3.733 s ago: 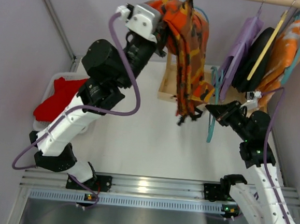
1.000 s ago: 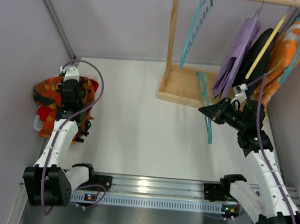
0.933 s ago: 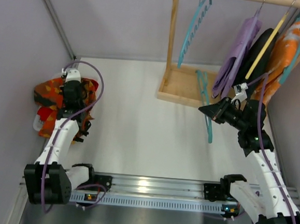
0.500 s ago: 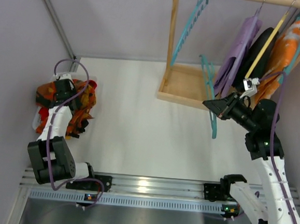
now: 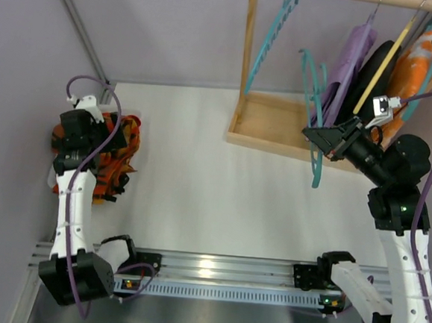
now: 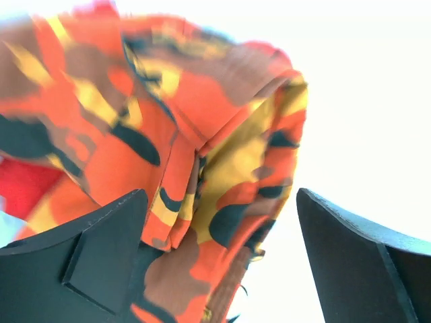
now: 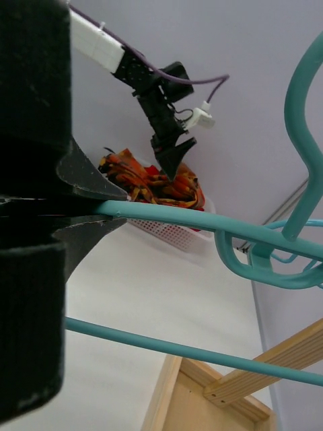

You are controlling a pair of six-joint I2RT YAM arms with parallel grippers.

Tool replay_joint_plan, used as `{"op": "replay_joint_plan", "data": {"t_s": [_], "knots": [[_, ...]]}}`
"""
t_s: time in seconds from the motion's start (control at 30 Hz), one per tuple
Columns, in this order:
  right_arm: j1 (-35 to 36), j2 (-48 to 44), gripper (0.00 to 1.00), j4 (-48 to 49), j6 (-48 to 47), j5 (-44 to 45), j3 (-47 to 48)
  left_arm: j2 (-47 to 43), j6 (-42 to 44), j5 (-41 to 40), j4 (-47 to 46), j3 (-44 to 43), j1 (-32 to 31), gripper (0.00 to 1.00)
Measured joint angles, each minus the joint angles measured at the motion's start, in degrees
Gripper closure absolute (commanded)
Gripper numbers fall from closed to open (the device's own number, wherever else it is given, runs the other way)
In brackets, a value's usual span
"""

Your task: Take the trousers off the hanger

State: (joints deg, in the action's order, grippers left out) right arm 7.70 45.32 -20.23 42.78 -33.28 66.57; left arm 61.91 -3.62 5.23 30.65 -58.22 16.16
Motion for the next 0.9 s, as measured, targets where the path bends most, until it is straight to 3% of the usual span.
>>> {"op": "replay_joint_plan", "data": {"t_s": [0.33, 0.57, 0.9], "knots": [[1.2, 10.4, 1.00, 0.8, 11.0, 8.5, 7.6, -13.4, 1.8, 3.8, 0.5, -6.9, 0.0, 0.02], [6.2, 21.2, 1.00, 0.4, 12.4, 17.4, 21.6, -14.8, 2.0, 6.3, 0.9, -8.8, -0.1, 0.02], [9.4, 31.1, 1.00, -0.8, 12.3, 26.6, 33.5, -15.7, -0.3, 8.1, 1.1, -11.3, -0.1, 0.02]]}}
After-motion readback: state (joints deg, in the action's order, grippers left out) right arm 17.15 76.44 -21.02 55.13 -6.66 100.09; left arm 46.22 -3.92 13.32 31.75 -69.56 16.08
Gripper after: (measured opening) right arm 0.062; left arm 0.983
